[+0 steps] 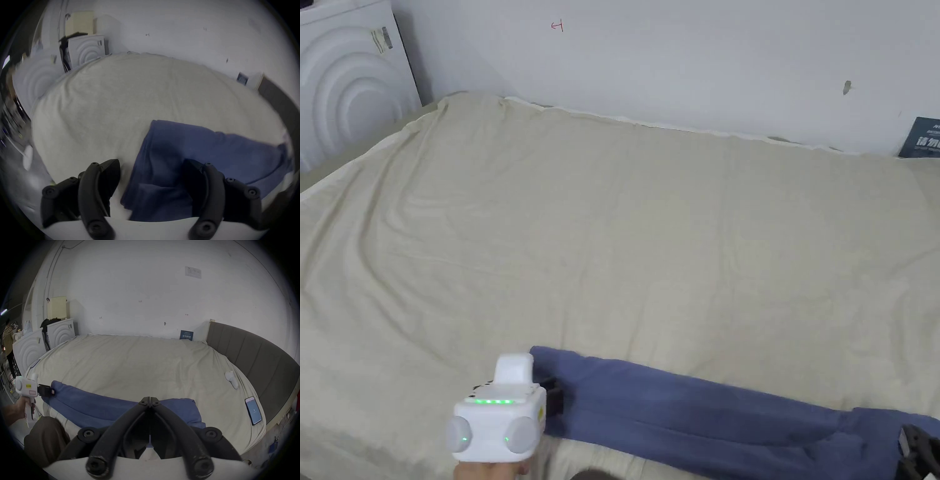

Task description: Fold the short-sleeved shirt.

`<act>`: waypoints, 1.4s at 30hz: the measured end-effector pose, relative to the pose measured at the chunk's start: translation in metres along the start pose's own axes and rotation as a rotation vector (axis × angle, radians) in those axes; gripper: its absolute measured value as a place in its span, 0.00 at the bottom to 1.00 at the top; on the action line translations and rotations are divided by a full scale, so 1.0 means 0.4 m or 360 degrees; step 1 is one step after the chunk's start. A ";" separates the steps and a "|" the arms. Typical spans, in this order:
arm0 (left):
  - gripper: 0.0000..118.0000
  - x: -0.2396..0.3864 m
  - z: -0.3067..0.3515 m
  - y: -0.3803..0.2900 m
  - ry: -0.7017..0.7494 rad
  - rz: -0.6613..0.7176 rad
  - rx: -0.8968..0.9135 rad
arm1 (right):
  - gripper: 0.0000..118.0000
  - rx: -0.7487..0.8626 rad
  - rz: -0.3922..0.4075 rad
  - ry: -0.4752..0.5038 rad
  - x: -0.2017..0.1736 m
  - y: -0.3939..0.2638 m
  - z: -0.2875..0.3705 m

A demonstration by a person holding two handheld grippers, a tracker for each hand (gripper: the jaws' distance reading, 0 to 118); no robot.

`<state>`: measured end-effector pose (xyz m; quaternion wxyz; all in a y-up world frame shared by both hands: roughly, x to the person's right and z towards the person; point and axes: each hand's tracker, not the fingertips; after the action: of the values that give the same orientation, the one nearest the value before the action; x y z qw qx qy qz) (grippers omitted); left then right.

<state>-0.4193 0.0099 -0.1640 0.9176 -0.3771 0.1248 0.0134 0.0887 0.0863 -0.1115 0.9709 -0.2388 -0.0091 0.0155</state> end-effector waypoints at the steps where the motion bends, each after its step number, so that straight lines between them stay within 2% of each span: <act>1: 0.22 0.020 -0.004 0.002 -0.0105 -0.0065 0.0003 | 0.00 -0.0001 -0.0016 -0.0001 0.002 -0.001 0.001; 2: 0.03 0.053 0.020 0.014 0.0003 -0.0136 -0.0041 | 0.00 -0.0001 -0.0035 0.0001 0.004 -0.001 0.000; 4: 0.03 0.076 0.026 0.021 -0.0241 -0.0248 -0.0090 | 0.00 -0.0016 -0.0042 0.0020 0.005 -0.004 -0.006; 7: 0.03 0.131 0.138 0.042 -0.0080 -0.0430 0.0000 | 0.00 -0.0024 -0.0022 0.0001 0.004 -0.006 0.001; 8: 0.03 0.128 0.160 0.042 -0.0040 -0.0424 0.0023 | 0.00 -0.0019 -0.0024 0.0006 0.007 -0.004 0.007; 9: 0.03 0.114 0.085 0.027 -0.0005 -0.0379 0.0056 | 0.00 -0.0014 -0.0025 0.0005 0.010 -0.002 0.012; 11: 0.03 0.090 0.101 0.051 0.0129 -0.0360 0.0087 | 0.00 -0.0007 -0.0017 -0.0013 0.015 0.002 0.021; 13: 0.03 0.037 0.103 0.067 0.0015 -0.0322 0.0144 | 0.00 -0.0005 -0.0027 -0.0031 0.025 0.006 0.021; 16: 0.03 0.016 0.114 0.117 0.0222 -0.0479 0.0206 | 0.00 -0.0007 -0.0059 -0.0043 0.031 0.011 0.016; 17: 0.03 -0.006 0.127 0.118 0.0238 -0.0467 0.0249 | 0.00 -0.0005 -0.0060 -0.0048 0.030 0.012 0.016; 21: 0.03 -0.121 0.140 0.175 0.0281 -0.0401 0.0259 | 0.00 0.0000 -0.0070 -0.0047 0.022 0.021 0.005; 24: 0.03 -0.159 0.166 0.193 0.0116 -0.0302 0.0273 | 0.00 0.0007 -0.0075 -0.0041 0.008 0.022 -0.005; 27: 0.03 -0.082 0.223 0.182 -0.0031 -0.0435 0.0354 | 0.00 0.0022 -0.0097 -0.0009 -0.007 0.029 -0.014; 32: 0.03 0.108 0.258 0.143 -0.0426 -0.0351 0.0299 | 0.00 0.0050 -0.0110 0.0035 -0.022 0.042 -0.005; 33: 0.03 0.157 0.245 0.129 -0.0450 -0.0335 0.0276 | 0.00 0.0057 -0.0113 0.0038 -0.024 0.044 -0.004; 37: 0.03 0.346 0.182 0.073 -0.0480 -0.0529 0.0129 | 0.00 0.0083 -0.0158 0.0065 -0.019 0.048 0.013; 42: 0.07 0.435 0.093 0.004 -0.0462 -0.0472 -0.0007 | 0.00 0.0065 -0.0129 0.0059 -0.003 0.037 0.025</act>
<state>-0.2429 0.0247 -0.1811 0.9171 -0.3875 -0.0656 -0.0673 0.0868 0.1041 -0.1095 0.9754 -0.2185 -0.0005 -0.0280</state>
